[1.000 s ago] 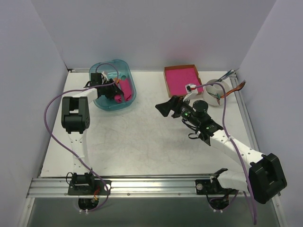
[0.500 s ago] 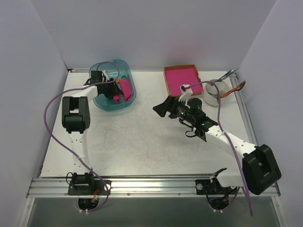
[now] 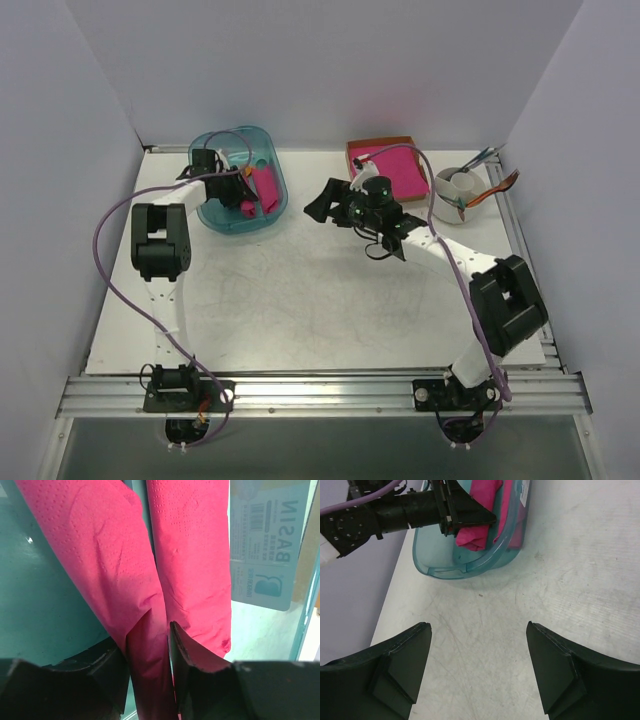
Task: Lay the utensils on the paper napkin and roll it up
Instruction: Place the utensils in the bin.
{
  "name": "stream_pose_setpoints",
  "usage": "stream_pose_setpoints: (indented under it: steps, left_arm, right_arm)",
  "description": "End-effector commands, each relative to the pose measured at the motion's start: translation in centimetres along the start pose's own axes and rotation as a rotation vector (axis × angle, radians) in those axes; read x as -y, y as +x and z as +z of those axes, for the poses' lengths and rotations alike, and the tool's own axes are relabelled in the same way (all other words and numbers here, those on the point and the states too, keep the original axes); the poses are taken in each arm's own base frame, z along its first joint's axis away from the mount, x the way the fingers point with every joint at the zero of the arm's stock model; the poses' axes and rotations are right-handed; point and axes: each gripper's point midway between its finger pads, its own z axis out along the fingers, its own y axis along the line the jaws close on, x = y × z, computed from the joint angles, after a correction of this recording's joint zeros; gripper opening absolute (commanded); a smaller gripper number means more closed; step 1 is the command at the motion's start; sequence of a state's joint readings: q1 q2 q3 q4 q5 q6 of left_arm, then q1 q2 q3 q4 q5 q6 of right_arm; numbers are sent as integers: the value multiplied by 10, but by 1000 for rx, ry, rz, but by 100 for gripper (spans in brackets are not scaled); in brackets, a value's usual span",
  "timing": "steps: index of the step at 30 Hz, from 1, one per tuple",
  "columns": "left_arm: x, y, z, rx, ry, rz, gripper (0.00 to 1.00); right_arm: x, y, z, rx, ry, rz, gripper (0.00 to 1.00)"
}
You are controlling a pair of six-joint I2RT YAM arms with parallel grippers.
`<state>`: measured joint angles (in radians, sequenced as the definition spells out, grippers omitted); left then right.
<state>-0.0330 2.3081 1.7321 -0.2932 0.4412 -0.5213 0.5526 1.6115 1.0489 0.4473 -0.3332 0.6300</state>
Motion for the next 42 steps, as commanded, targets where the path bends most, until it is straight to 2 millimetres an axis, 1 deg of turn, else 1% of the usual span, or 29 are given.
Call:
stream_pose_setpoints:
  steps: [1,2,4,5,7,8,10,11,13,14,15,16,17,19,20,21,22,24,26,30,31,33,34,35,37,38,42]
  left_arm:
    - [-27,23,14,-57,-73,-49,43]
    - [-26,23,15,-56,-66,-54,43]
    - [-24,25,17,-49,-52,-61,44]
    - [-24,24,16,-42,-54,-60,46]
    - [-24,25,18,-37,-46,-50,50]
    - [-24,26,18,-40,-46,-51,52]
    - [-26,29,20,-43,-38,-49,54]
    - [-25,30,20,-45,-31,-53,54]
    - [-26,32,24,-48,-26,-66,53]
    - [-26,31,24,-48,-20,-66,53]
    - [-26,31,24,-49,-21,-68,52]
    - [-25,31,24,-48,-20,-68,52]
    - [-26,31,24,-45,-22,-70,51]
    - [-26,33,26,-52,-24,-67,50]
    - [-27,32,26,-50,-32,-68,49]
    - [-28,33,26,-52,-35,-67,49]
    - [-27,32,24,-48,-36,-62,50]
    - [-28,29,23,-39,-46,-57,51]
    - [-28,31,23,-52,-46,-52,54]
    - [-31,33,23,-52,-59,-56,55]
    - [-32,32,22,-50,-61,-57,55]
    - [-31,32,23,-49,-63,-56,57]
    - [-30,32,22,-46,-63,-54,58]
    - [-31,32,22,-44,-67,-54,59]
    - [-31,32,21,-42,-68,-57,59]
    - [-32,33,21,-42,-68,-61,59]
    - [-32,32,20,-30,-64,-68,61]
  right_arm:
    - [-7,-4,19,-5,23,12,78]
    - [-2,3,27,-21,34,17,78]
    - [-6,2,36,-18,23,26,77]
    - [-3,8,43,-30,27,30,77]
    - [-3,10,50,-30,28,40,77]
    - [-3,10,58,-32,26,44,77]
    - [-3,10,68,-36,35,43,77]
    - [-4,7,77,-34,39,39,77]
    - [-2,8,86,-41,64,33,77]
    - [4,15,93,-50,88,33,78]
    - [-1,8,98,-33,78,39,78]
    - [-1,8,101,-31,79,45,78]
    - [6,13,107,-35,95,52,78]
    - [4,7,115,-22,97,72,78]
    - [12,12,121,-31,119,73,78]
    - [12,8,125,-25,126,77,79]
    - [15,14,130,-33,132,82,79]
    - [19,12,136,-22,145,87,79]
    - [20,11,144,-18,142,95,79]
    - [22,9,158,-7,145,100,77]
    - [25,10,160,-4,150,102,75]
    - [23,5,164,16,142,110,71]
    - [25,9,168,10,144,113,69]
    - [22,7,170,13,137,119,64]
    - [27,11,174,6,139,127,60]
    - [26,12,175,7,135,129,54]
    - [25,18,176,16,138,131,44]
